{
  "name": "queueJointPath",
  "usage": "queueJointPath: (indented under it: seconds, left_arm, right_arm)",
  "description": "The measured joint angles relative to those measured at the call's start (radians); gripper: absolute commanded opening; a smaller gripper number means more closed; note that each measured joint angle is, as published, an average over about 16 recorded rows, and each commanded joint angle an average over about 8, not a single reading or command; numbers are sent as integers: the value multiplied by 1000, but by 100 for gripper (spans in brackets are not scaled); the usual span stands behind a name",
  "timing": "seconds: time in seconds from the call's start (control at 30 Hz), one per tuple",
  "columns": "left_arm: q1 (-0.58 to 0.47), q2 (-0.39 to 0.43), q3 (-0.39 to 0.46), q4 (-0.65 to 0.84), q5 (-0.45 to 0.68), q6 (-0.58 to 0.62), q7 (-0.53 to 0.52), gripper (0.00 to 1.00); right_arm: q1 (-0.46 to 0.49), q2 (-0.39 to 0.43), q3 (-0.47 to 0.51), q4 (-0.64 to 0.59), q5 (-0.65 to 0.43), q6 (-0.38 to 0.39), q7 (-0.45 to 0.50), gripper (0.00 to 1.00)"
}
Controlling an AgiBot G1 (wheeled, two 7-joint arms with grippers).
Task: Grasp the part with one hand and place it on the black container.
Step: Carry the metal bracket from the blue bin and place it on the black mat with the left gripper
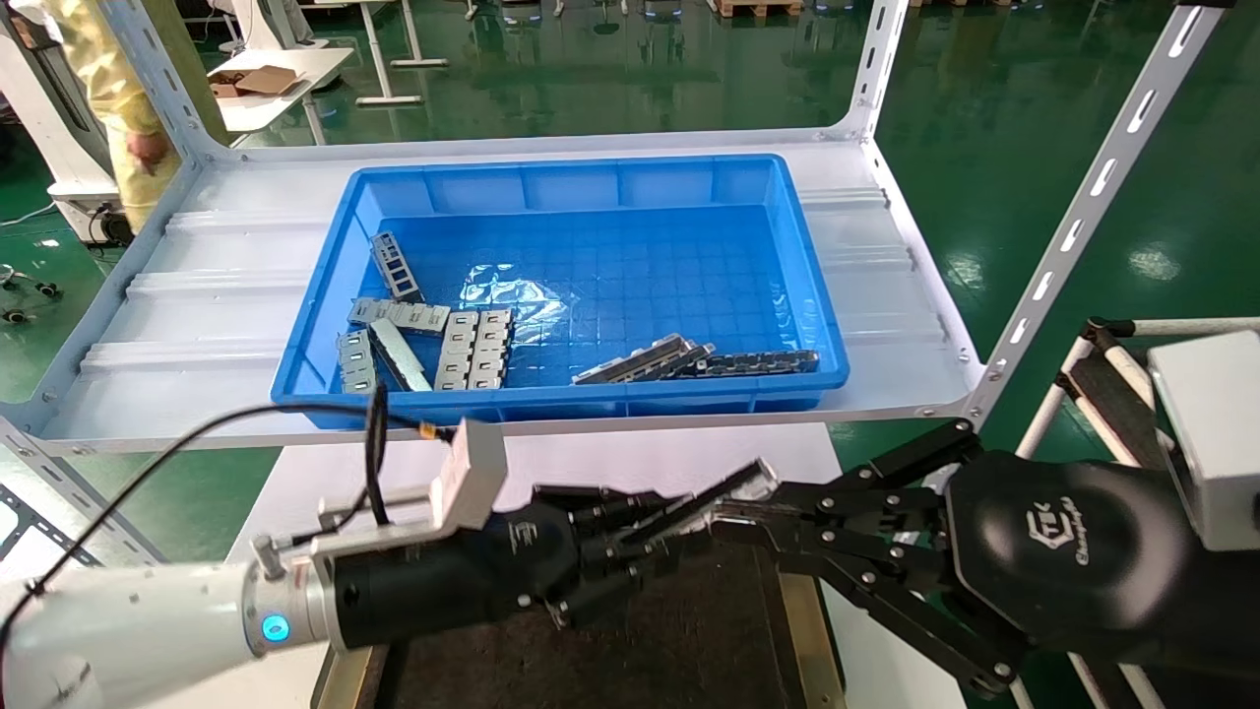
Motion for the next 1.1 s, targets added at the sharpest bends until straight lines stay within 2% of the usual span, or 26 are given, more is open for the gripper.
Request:
queueJointPath:
  seconds: [0.23,0.5,0.8,1.1]
  left_arm:
    - [146,-9,8,-122,-5,-165,-42,0]
    - [257,32,9,-153,-12,-343,-61,0]
    - [317,133,-11,-95,-32,-519,-48,0]
    - [356,263,-64,-12,-74,-679,10,0]
  right_arm:
    - [0,0,0,0,0,0,0,0]
    - [0,0,-1,0,1,0,0,0]
    - [0,1,-1,0,1,1,-1,0]
    - [0,1,-2,0,1,1,-1,0]
